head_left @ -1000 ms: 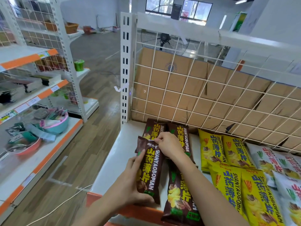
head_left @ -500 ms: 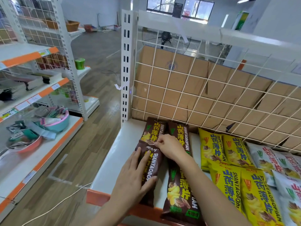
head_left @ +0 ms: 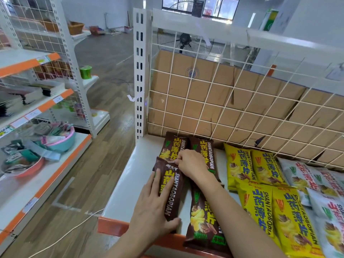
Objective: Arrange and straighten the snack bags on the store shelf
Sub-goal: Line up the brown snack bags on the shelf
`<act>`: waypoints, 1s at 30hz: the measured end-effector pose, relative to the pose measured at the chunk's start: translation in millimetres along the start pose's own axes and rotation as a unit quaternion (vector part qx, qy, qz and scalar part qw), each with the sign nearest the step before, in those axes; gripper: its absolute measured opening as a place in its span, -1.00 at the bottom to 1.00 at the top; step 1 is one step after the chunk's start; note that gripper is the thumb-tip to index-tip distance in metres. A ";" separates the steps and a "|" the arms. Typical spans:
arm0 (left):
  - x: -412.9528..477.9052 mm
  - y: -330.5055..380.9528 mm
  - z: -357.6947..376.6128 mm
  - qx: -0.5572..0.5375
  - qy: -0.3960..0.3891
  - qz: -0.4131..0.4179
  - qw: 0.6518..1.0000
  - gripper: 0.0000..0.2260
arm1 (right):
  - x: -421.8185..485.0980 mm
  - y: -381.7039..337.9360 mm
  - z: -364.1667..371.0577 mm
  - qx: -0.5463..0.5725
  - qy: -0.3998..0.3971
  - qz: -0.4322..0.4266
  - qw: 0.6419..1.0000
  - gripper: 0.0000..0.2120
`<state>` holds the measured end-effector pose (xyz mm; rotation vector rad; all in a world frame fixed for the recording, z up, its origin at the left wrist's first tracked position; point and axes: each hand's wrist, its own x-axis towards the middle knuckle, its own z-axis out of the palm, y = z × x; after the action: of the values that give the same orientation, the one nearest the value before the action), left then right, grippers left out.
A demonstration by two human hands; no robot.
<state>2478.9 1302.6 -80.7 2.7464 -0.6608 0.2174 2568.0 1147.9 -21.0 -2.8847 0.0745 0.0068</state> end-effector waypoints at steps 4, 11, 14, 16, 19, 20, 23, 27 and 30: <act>-0.9 -1.9 -1.4 0.005 -0.009 0.009 1.000 -0.10 | -5.7 5.7 -1.9 0.046 0.012 -0.020 0.999 -0.87; 0.9 -2.6 -5.9 -0.067 0.042 0.060 0.995 -0.38 | -42.6 47.6 -27.6 0.113 0.081 0.030 0.990 -0.92; 12.3 3.5 -8.0 -0.089 0.062 0.096 0.990 -0.49 | -69.8 60.8 -36.9 0.124 0.095 0.071 0.985 -0.91; 23.5 9.3 -12.0 -0.088 0.063 0.122 0.987 -0.53 | -89.0 64.8 -42.7 0.122 0.090 0.092 0.984 -0.91; 43.2 20.2 -17.8 -0.114 0.043 0.148 0.981 -0.57 | -114.7 63.2 -42.2 0.135 0.049 0.141 0.980 -0.79; 49.4 24.4 -19.5 -0.116 0.035 0.157 0.980 -0.58 | -120.8 60.5 -39.0 0.137 0.030 0.161 0.977 -0.74; 63.3 32.3 -19.5 -0.061 0.021 0.180 0.982 -0.59 | -129.2 52.6 -24.0 0.141 -0.013 0.211 0.967 -0.54; 70.1 30.8 -17.0 -0.022 0.015 0.146 0.989 -0.57 | -129.1 50.4 -12.6 0.179 -0.024 0.253 0.950 -0.25; 69.3 27.1 -14.6 0.008 -0.003 0.119 0.993 -0.53 | -130.2 49.7 -15.9 0.243 -0.037 0.272 0.930 -0.13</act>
<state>2526.4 1255.5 -45.0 2.6808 -0.9932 0.2686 2435.4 1102.3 -16.8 -2.2802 0.7461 0.1727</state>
